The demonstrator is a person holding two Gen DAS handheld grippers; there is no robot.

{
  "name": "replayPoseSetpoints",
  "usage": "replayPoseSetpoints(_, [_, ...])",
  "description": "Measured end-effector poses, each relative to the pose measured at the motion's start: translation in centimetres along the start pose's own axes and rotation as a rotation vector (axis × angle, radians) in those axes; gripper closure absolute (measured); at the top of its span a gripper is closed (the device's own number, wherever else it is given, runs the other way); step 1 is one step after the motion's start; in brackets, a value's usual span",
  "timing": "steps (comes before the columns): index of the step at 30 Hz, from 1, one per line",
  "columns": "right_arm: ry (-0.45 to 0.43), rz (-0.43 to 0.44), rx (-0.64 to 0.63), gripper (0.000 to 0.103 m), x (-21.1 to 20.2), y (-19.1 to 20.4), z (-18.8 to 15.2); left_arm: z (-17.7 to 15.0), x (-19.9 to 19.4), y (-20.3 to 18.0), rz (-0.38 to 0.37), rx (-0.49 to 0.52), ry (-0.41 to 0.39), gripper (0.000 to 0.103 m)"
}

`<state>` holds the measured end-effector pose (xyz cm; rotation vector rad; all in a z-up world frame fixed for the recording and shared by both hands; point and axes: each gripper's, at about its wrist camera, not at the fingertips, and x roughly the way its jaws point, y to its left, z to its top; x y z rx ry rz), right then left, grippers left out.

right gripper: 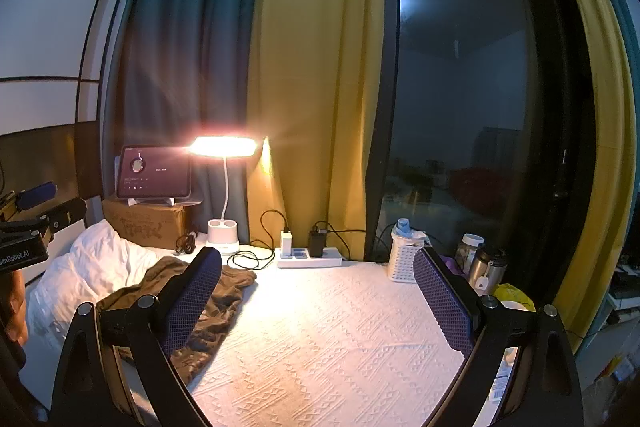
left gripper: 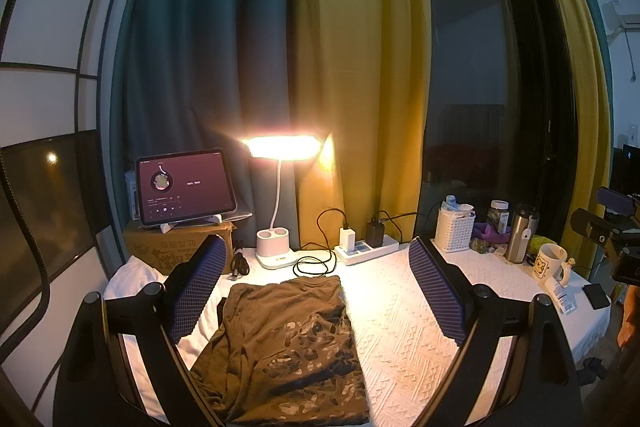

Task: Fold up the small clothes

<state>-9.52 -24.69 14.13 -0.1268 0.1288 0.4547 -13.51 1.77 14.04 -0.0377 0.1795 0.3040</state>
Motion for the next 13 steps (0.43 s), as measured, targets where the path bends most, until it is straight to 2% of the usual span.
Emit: replayPoseSetpoints(13, [0.004, 0.000, 0.000, 0.006, -0.09, 0.20, -0.02, 0.08, -0.07, -0.18, -0.004, 0.000, -0.003, 0.011])
